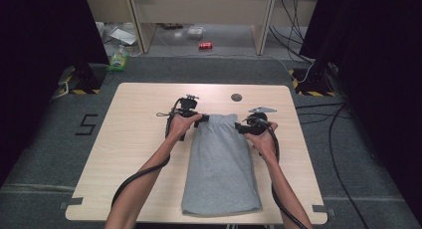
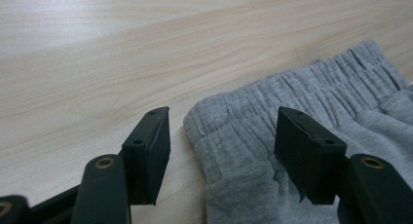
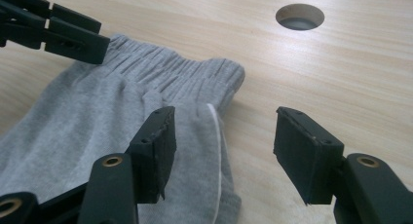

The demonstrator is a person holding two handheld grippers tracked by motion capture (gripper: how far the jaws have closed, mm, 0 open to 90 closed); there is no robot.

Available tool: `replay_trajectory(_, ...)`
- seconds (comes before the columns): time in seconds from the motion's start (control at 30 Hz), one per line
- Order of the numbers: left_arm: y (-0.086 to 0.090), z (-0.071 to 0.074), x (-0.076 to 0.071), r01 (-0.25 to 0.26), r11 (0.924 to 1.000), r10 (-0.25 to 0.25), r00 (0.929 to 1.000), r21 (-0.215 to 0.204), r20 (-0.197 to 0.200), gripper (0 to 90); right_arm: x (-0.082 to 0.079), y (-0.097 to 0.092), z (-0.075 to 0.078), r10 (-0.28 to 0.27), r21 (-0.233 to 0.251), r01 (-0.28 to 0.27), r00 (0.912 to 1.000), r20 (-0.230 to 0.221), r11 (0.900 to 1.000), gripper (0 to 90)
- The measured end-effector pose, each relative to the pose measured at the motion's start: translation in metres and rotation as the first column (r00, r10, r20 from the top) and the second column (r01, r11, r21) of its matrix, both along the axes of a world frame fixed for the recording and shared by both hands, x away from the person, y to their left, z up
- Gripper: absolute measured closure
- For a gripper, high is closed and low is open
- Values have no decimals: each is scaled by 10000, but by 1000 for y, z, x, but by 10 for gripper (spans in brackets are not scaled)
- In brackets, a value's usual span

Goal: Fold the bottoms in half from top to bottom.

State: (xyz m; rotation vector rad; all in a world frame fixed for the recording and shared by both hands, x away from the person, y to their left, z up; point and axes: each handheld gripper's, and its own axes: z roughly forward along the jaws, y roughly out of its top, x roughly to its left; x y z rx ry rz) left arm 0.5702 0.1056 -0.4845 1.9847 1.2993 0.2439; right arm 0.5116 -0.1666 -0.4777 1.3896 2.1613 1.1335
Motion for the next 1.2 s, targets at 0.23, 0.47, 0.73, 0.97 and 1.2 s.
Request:
replay_trajectory(0.23,-1,-5,-2,50,10000,-50,10000,19,4,416,13,12,-11,104,-412,-121,9991,-421,9991,439)
replay_trajectory(0.47,-4,-9,-4,116,9999,-116,9999,101,-44,452,25,17,-23,-158,-760,76,9941,-1076,9971,457)
replay_trajectory(0.73,-3,-15,-5,214,9995,-218,9996,-241,-157,504,29,19,-24,65,-386,-124,9887,-1497,9992,655)
replay_trajectory(0.97,-4,-15,-6,284,9989,-283,9996,-365,37,599,27,16,-27,40,293,8,9866,-1630,9996,759)
replay_trajectory(1.2,-9,-11,-10,374,9993,-372,9981,-21,496,707,25,14,-26,97,554,-17,9895,-1442,9985,799)
